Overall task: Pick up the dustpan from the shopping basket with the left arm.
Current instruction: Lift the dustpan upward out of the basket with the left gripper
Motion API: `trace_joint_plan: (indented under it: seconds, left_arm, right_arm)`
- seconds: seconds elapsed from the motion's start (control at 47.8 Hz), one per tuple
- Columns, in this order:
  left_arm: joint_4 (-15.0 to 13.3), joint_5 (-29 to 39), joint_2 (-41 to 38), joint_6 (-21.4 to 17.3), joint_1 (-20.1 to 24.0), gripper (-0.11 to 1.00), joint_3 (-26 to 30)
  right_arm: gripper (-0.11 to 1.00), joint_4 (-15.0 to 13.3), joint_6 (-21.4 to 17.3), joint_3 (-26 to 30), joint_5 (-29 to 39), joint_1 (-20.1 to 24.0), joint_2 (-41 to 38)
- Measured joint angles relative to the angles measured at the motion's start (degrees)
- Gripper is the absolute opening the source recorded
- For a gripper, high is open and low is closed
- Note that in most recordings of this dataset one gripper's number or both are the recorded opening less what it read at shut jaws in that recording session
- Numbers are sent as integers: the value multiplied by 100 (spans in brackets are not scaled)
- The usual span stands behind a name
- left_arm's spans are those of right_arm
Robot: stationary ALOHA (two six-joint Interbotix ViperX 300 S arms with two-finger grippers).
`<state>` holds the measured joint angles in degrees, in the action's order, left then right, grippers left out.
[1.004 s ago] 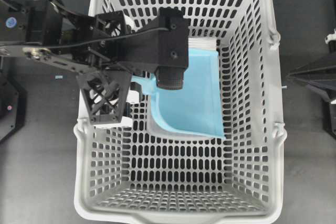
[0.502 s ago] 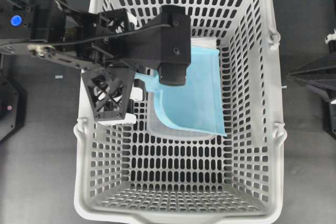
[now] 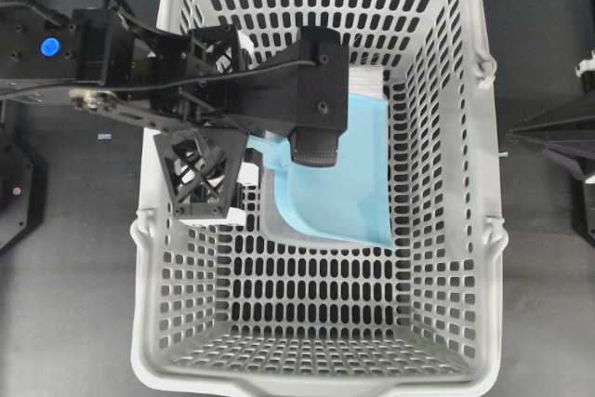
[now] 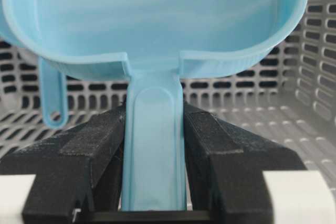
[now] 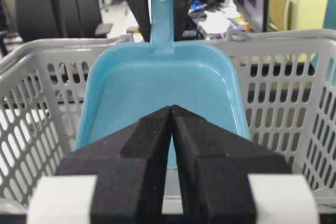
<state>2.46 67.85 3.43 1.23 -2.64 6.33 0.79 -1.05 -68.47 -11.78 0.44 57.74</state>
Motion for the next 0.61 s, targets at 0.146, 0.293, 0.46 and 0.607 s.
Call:
trace_joint_plan:
  seconds: [0.146, 0.293, 0.46, 0.607]
  left_arm:
    - [0, 0, -9, 0, 0, 29, 0]
    - [0, 9, -26, -9, -26, 29, 0]
    - [0, 0, -44, -9, -44, 29, 0]
    - [-9, 0, -70, -9, -53, 29, 0]
  right_arm:
    - [0, 0, 0, -9, 0, 0, 0]
    - [0, 0, 0, -9, 0, 0, -9]
    - [0, 0, 9, -9, 0, 0, 0]
    - [0, 0, 0, -9, 0, 0, 0]
